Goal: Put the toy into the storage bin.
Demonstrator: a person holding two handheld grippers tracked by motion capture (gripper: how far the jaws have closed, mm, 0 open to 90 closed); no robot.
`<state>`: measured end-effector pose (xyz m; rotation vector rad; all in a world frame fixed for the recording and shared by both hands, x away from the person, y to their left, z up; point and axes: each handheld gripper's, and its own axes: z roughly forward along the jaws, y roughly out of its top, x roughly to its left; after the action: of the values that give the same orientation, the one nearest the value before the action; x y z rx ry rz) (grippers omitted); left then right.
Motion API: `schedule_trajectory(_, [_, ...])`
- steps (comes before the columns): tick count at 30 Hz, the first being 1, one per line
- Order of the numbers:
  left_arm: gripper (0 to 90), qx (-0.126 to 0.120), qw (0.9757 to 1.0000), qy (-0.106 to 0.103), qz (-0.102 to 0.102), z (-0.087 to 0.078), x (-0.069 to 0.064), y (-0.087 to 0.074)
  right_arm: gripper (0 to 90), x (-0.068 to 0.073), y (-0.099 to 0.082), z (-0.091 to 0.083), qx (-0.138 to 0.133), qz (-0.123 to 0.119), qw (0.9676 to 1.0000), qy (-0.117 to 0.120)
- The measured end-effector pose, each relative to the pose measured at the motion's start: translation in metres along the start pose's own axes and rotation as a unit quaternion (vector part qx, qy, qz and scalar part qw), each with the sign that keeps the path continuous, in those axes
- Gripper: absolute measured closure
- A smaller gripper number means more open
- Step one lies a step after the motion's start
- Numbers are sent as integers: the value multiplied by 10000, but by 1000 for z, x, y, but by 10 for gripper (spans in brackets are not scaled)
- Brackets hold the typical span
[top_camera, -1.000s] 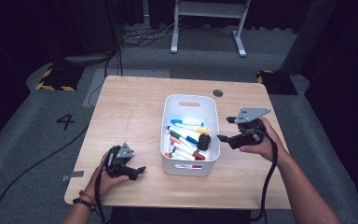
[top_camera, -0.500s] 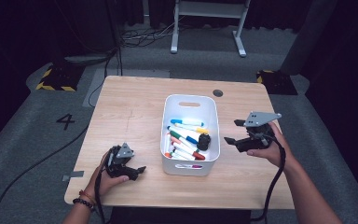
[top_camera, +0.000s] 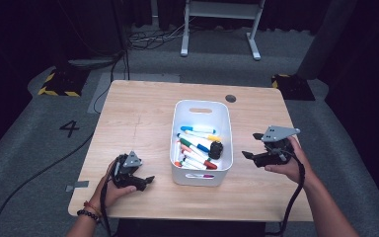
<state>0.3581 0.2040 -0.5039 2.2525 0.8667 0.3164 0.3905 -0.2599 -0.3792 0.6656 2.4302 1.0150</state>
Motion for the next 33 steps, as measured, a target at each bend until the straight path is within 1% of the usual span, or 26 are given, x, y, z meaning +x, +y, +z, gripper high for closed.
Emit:
schedule_trajectory(1, [152, -1, 10000, 0, -1, 0, 0, 0, 251, 0, -2, 0, 25, -31, 10000, 9])
schedule_trajectory(2, [152, -4, 10000, 3, 2, 0, 0, 0, 251, 0, -4, 1, 42, 29, 10000, -13])
schedule_trajectory(3, [152, 1, 10000, 1, -1, 0, 0, 0, 251, 0, -5, 1, 54, 0, 10000, -37])
schedule_trajectory(5, [152, -1, 10000, 5, 4, 0, 0, 0, 251, 1, -9, 2, 86, 48, 9999, -53])
schedule_trajectory(6, [152, -2, 10000, 0, -1, 0, 0, 0, 251, 1, -10, 2, 117, 19, 9999, -49])
schedule_trajectory(7, [152, -1, 10000, 1, 0, 0, 0, 0, 251, 1, -11, 3, 106, 49, 9999, -53])
schedule_trajectory(8, [152, -1, 10000, 2, 1, 0, 0, 0, 251, 2, -13, 3, 158, 31, 9998, -73])
schedule_trajectory(10, [152, 1, 10000, 1, -2, 0, 0, 0, 251, 3, -16, 4, 156, 53, 9998, -100])
schedule_trajectory(11, [152, -3, 10000, 4, 4, 0, 0, 0, 251, 2, -17, 4, 179, 32, 9998, -114])
schedule_trajectory(16, [152, -2, 10000, 6, 5, 0, 0, 0, 251, 5, -24, 6, 272, 76, 9995, -148])
schedule_trajectory(19, [152, 1, 10000, 7, 11, 0, 0, 0, 251, 7, -28, 7, 309, 58, 9993, -198])
schedule_trajectory(22, [152, -1, 10000, 5, 5, 0, 0, 0, 251, 7, -32, 7, 331, 44, 9993, -194])
schedule_trajectory(28, [152, -2, 10000, 3, 4, 0, 0, 0, 251, 6, -44, 9, 396, 113, 9989, -234])
schedule_trajectory(29, [152, -2, 10000, 1, -1, 0, 0, 0, 252, 5, -46, 9, 419, 164, 9987, -247])
schedule_trajectory(31, [152, -3, 10000, 4, 4, 0, 0, 0, 252, 4, -50, 10, 435, 164, 9986, -267])
schedule_trajectory(33, [152, 2, 10000, 3, 0, 0, 0, 0, 253, 4, -54, 10, 456, 200, 9983, -317])
